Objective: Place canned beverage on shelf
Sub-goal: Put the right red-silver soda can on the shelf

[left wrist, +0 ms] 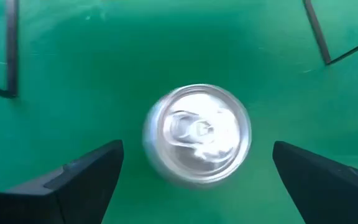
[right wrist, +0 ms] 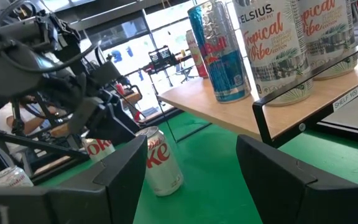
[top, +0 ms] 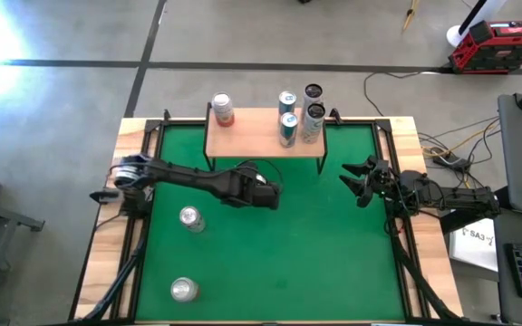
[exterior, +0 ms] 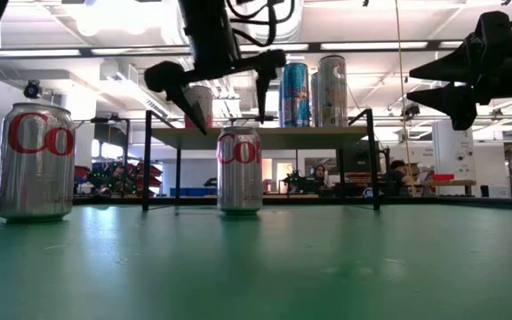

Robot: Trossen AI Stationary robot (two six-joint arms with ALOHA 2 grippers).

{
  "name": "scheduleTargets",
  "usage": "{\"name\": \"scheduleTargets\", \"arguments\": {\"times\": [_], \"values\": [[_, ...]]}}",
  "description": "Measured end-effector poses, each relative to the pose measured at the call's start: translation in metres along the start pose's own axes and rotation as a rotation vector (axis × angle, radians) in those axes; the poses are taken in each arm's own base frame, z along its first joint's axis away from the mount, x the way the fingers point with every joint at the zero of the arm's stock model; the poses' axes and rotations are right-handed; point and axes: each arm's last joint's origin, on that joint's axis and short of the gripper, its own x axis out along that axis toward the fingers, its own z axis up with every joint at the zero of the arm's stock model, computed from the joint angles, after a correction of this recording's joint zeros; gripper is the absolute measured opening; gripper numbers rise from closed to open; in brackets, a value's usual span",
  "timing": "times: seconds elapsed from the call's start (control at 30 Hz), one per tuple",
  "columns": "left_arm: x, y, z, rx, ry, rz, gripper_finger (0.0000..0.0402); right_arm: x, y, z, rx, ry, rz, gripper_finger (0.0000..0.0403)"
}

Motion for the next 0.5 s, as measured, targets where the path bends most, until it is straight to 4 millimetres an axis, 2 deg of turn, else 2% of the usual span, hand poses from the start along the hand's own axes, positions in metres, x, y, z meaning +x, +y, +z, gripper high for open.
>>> {"name": "scheduleTargets", "arguments": {"times": [0.3,0.5], "values": [[0.027,-0.019,-0.015,-0.096,-0.018,0.125,0.0398,0.0,0.0,0.0,0.0,-0.001,0.0,0.0238],[0.033,-0.037,-0.016,-0.125,-0.073,0.197,0.0396,0.0,0.0,0.0,0.0,0.0,0.0,0.0238]]}}
